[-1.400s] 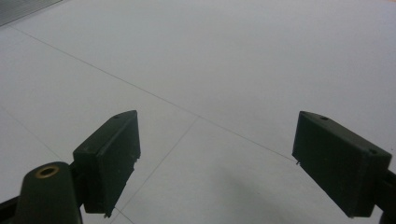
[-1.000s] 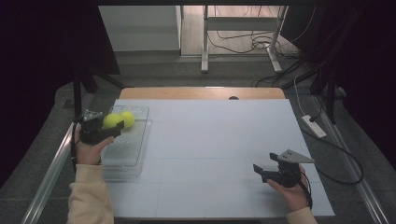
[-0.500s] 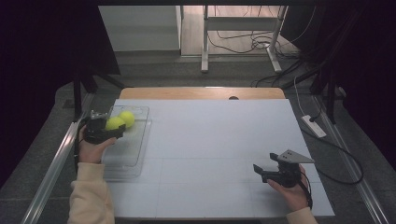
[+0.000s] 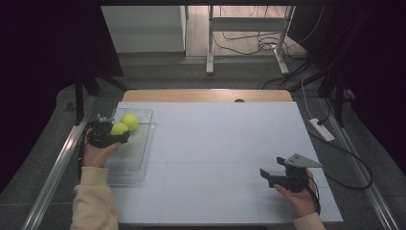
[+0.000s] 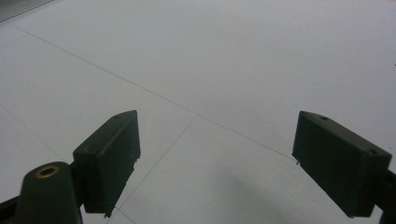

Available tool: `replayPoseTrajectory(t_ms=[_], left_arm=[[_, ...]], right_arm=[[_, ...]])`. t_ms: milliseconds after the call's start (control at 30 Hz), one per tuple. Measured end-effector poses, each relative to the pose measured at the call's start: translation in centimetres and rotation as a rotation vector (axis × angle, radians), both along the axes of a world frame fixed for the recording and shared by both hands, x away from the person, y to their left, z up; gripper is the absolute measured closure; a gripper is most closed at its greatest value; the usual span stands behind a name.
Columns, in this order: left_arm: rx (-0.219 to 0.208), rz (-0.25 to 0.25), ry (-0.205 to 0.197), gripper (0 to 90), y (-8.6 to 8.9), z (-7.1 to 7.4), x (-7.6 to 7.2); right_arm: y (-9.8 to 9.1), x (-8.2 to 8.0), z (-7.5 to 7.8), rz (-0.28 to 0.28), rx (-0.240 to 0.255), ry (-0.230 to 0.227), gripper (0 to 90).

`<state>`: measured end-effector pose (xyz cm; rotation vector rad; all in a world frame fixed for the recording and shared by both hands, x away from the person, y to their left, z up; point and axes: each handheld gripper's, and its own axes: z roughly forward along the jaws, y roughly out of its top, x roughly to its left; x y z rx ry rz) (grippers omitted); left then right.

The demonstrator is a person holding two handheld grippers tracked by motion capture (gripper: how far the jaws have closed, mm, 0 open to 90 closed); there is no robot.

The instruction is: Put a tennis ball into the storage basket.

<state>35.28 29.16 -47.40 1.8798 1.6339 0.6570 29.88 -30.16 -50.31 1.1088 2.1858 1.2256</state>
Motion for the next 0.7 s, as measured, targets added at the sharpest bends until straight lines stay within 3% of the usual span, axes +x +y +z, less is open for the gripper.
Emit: replayPoseTrajectory(t_ms=[500,700], left_arm=[[-0.022,0.016,-0.015,26.3,0.3,0.3,-0.2],[-0.075,0.052,-0.05,17.0,0.9,1.2,-0.7]], right_arm=[[0.0,0.0,0.0,0.003,0.002,-0.001,14.9],[0.0,0.0,0.0,0.001,0.004,-0.001,14.9]])
